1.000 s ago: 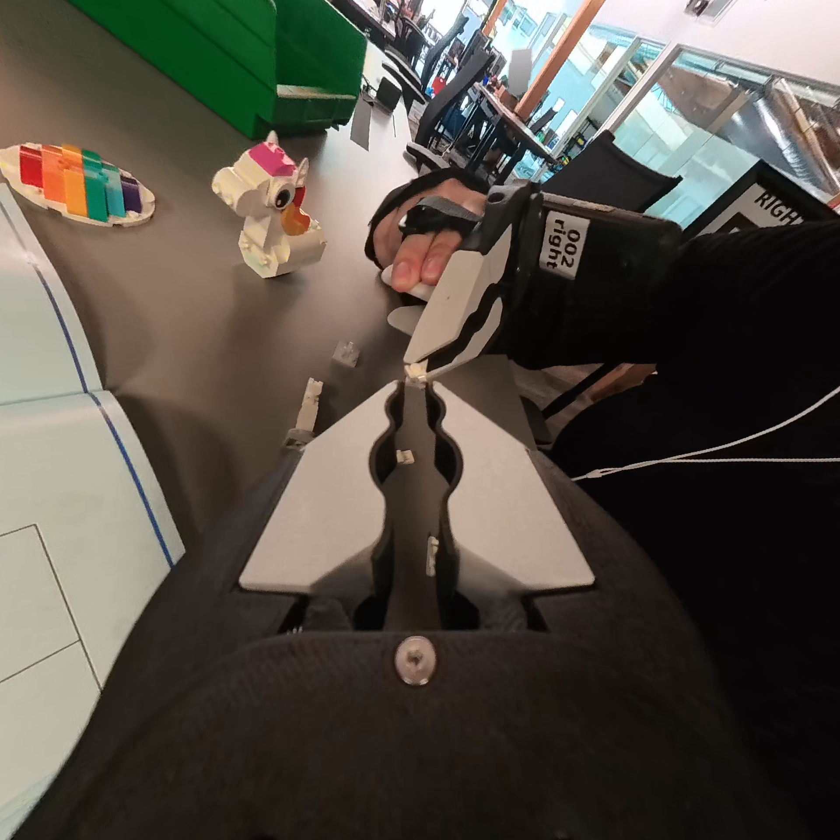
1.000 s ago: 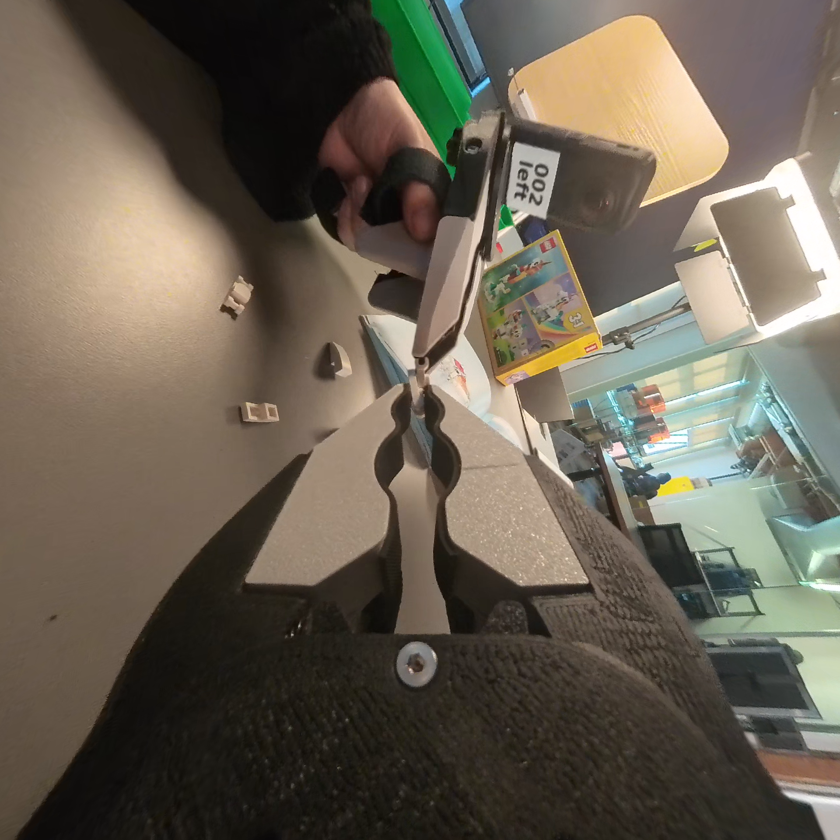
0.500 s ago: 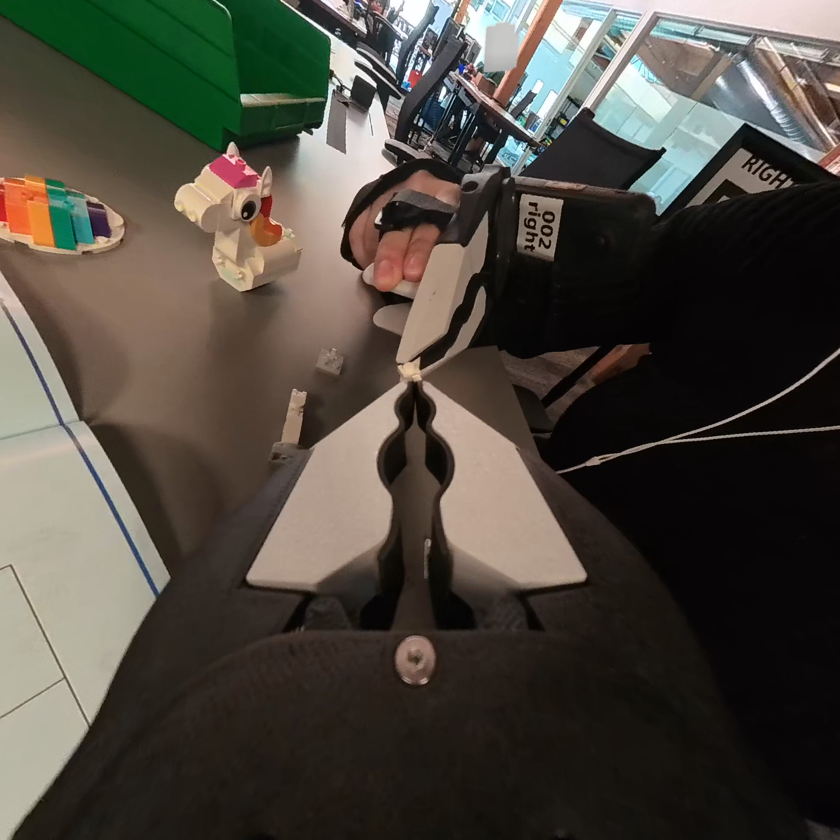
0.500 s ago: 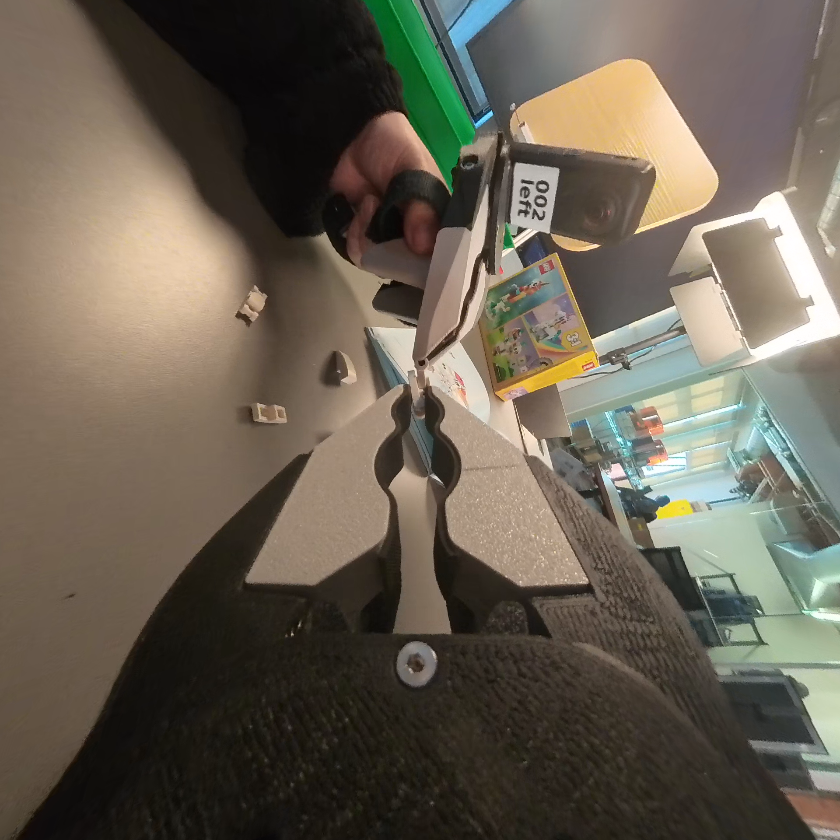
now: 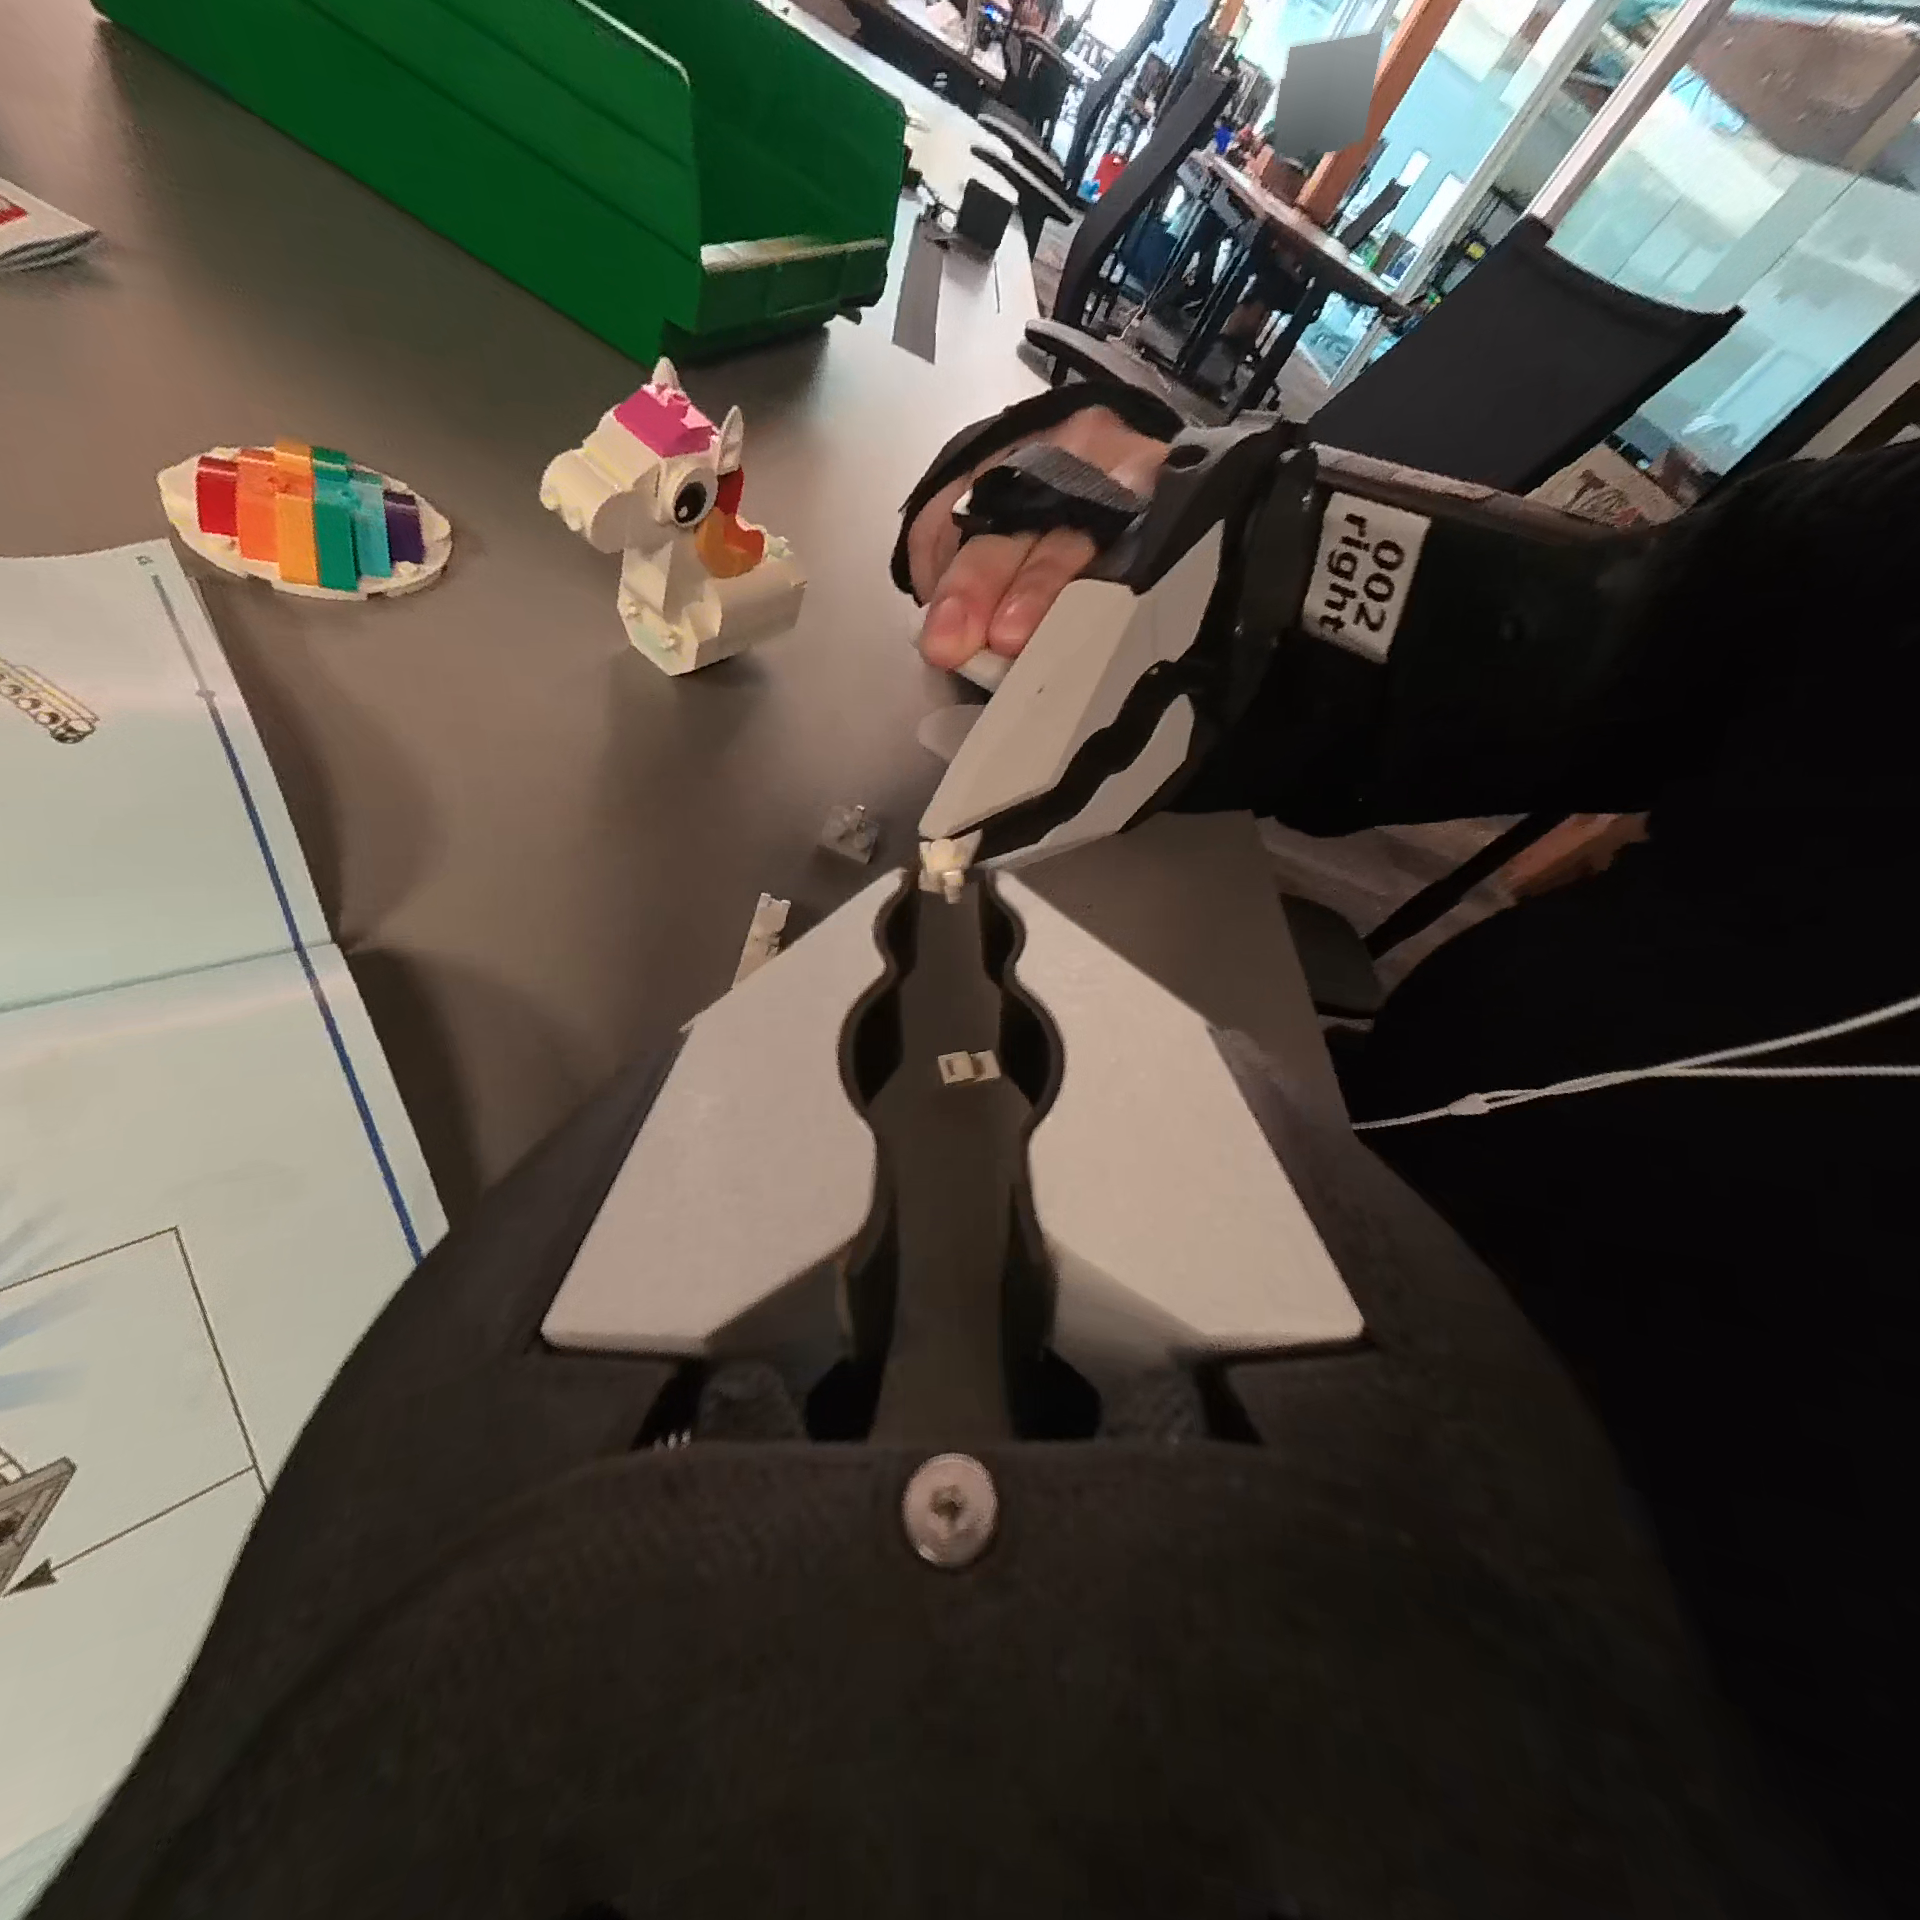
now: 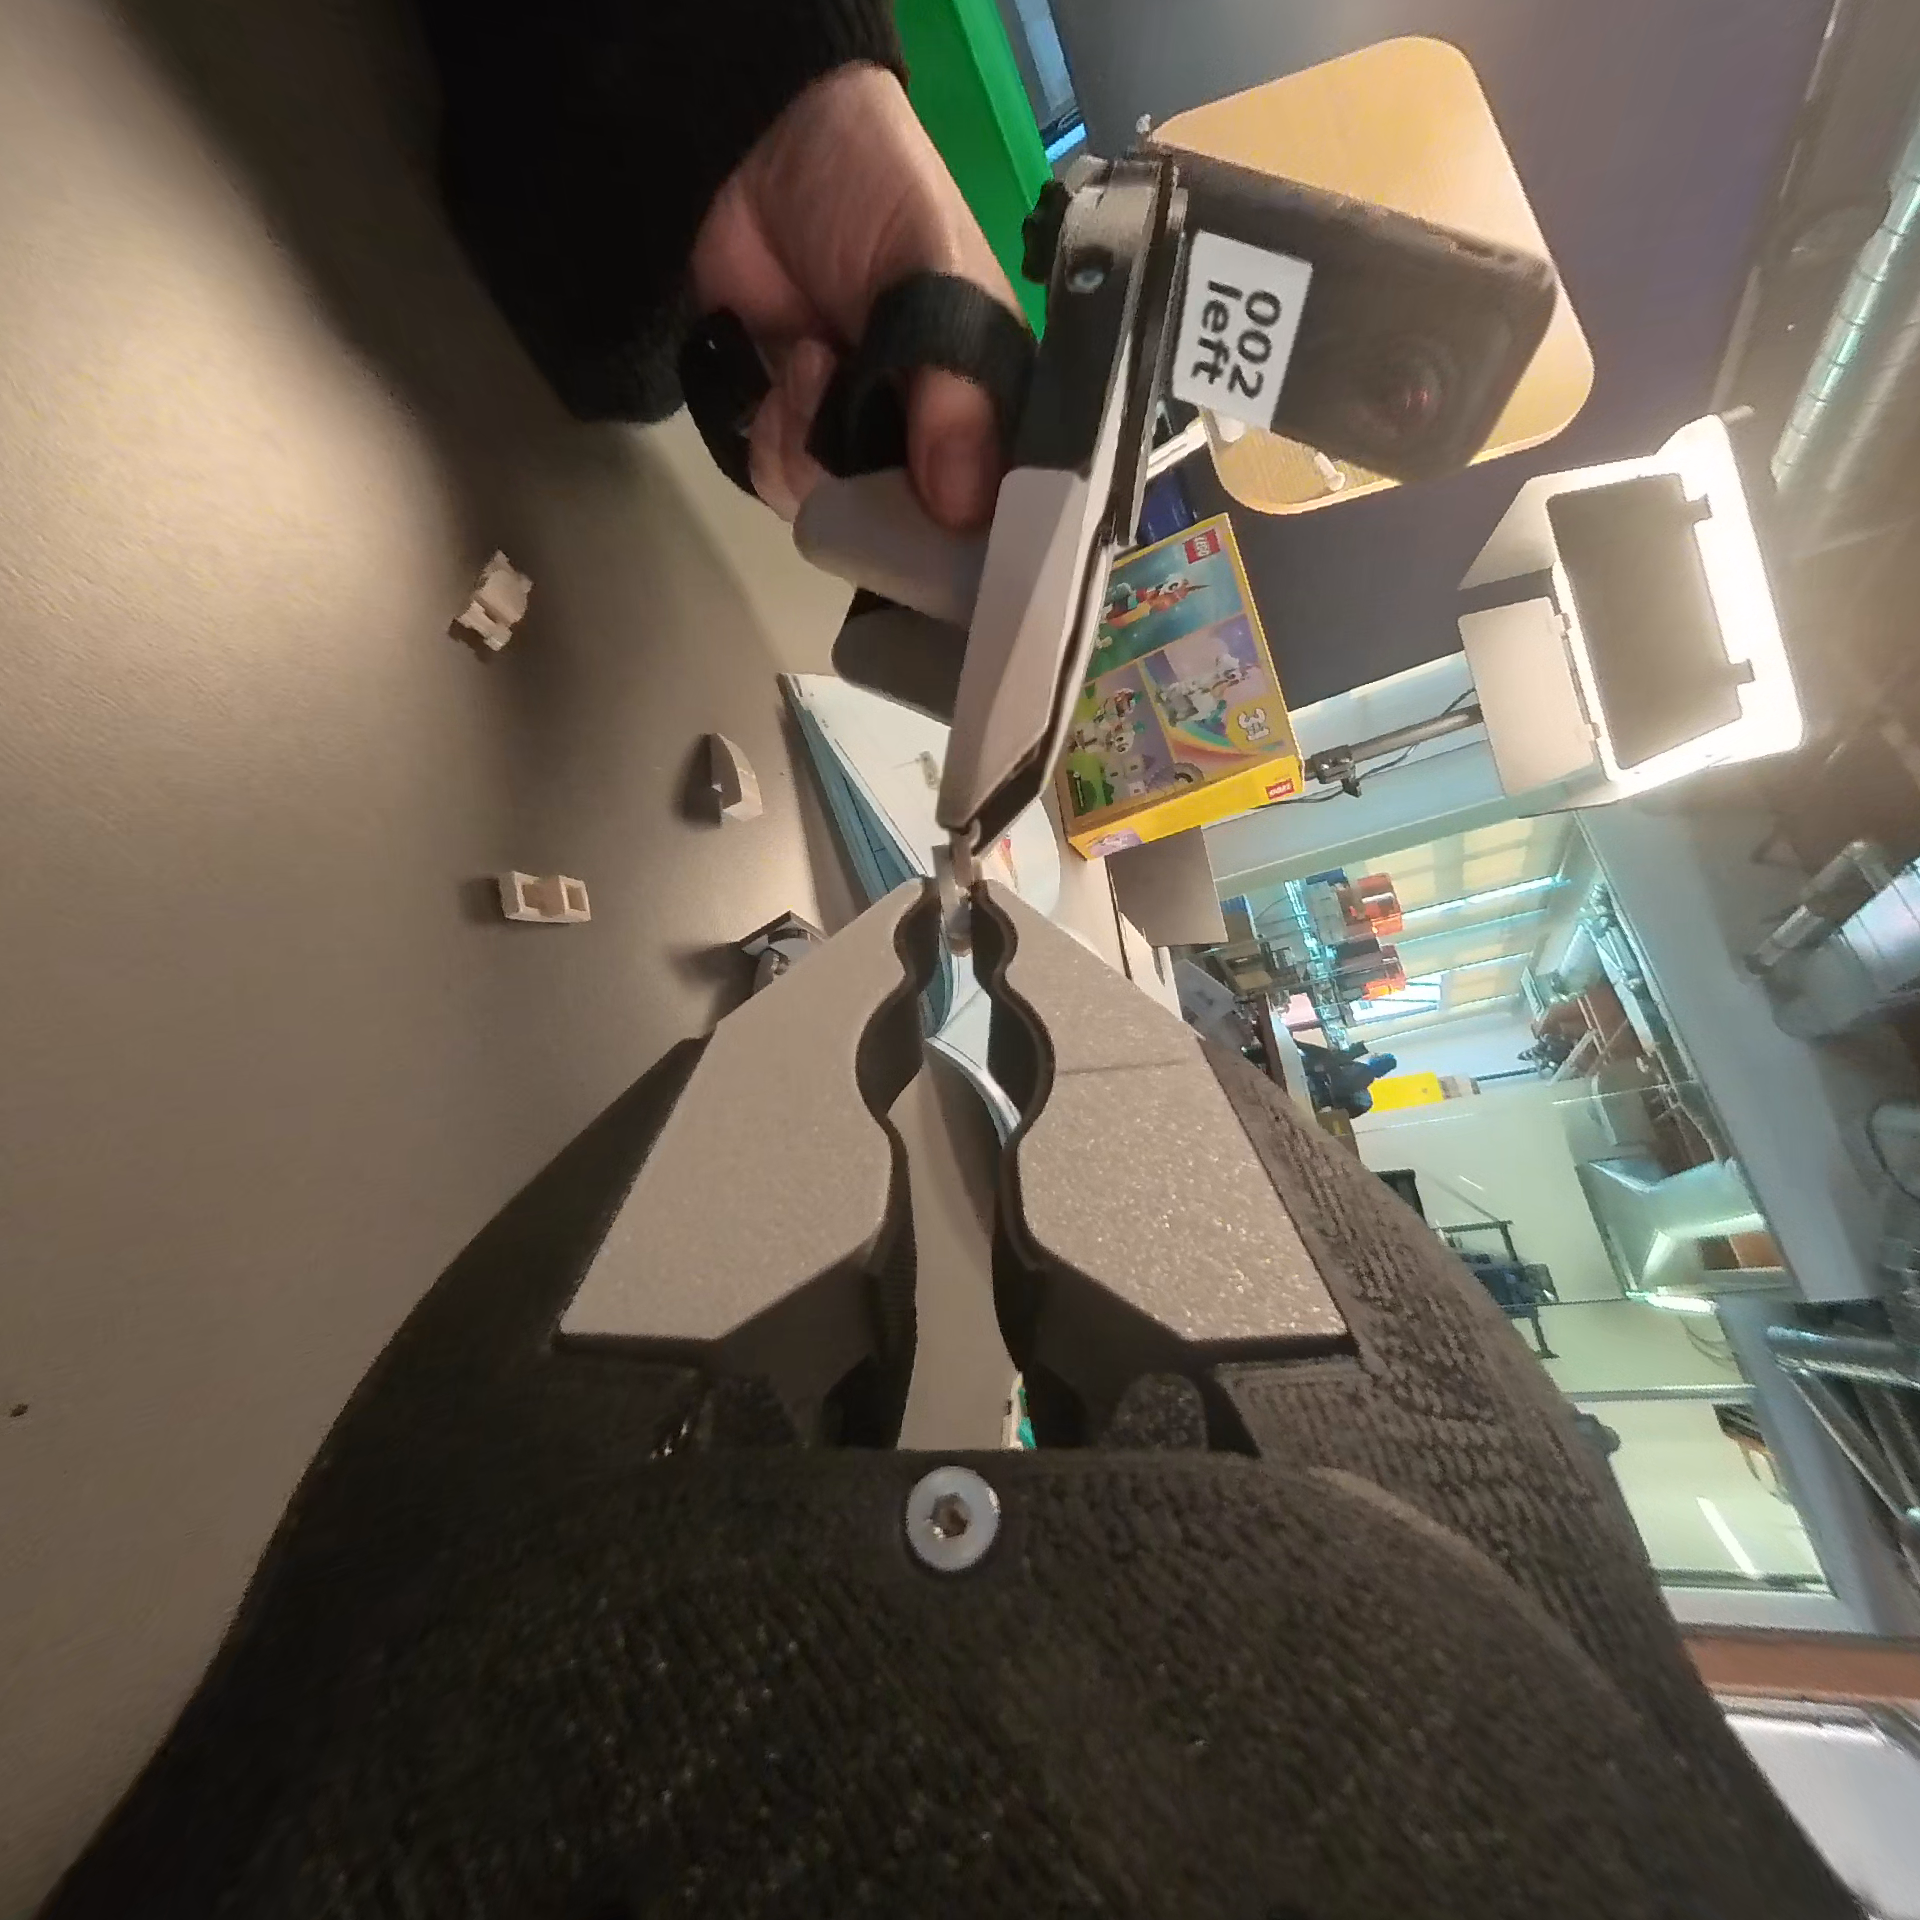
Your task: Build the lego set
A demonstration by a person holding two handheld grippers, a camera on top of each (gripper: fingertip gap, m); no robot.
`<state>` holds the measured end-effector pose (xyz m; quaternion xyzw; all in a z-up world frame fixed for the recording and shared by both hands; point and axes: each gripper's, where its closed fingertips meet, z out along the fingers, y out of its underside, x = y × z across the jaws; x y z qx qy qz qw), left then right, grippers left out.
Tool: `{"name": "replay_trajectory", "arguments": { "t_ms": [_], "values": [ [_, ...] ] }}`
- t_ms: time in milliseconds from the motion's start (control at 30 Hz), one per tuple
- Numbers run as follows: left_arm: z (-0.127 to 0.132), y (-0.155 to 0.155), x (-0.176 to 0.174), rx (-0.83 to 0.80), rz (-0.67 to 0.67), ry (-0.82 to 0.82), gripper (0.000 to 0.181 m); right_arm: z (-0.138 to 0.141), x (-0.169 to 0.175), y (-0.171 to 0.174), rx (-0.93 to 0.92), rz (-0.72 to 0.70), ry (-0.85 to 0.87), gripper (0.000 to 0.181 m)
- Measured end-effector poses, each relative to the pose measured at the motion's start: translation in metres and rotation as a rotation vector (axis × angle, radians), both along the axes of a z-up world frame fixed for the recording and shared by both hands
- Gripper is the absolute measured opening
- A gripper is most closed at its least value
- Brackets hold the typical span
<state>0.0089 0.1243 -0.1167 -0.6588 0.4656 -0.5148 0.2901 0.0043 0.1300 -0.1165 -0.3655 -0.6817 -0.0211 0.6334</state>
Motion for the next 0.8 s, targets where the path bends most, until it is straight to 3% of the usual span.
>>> {"name": "replay_trajectory", "arguments": {
  "t_ms": [167,333,633,800],
  "values": [
    [-0.0016,0.0005,0.0012,-0.011,0.011,0.02,0.005,-0.0001,0.0005,0.0004,-0.002,-0.006,0.004,0.004],
    [-0.0055,-0.0002,0.0009,-0.019,0.007,0.043,0.004,-0.0028,0.0002,-0.0013,-0.132,-0.005,0.019,0.005],
    [-0.004,-0.0002,-0.0005,-0.032,-0.004,0.026,0.003,0.0016,0.0019,0.0034,-0.112,-0.048,0.025,0.013],
    [-0.0035,0.0001,-0.0014,-0.042,-0.007,0.021,0.003,-0.0023,0.0009,0.0015,-0.073,-0.039,-0.013,0.004]
  ]
}}
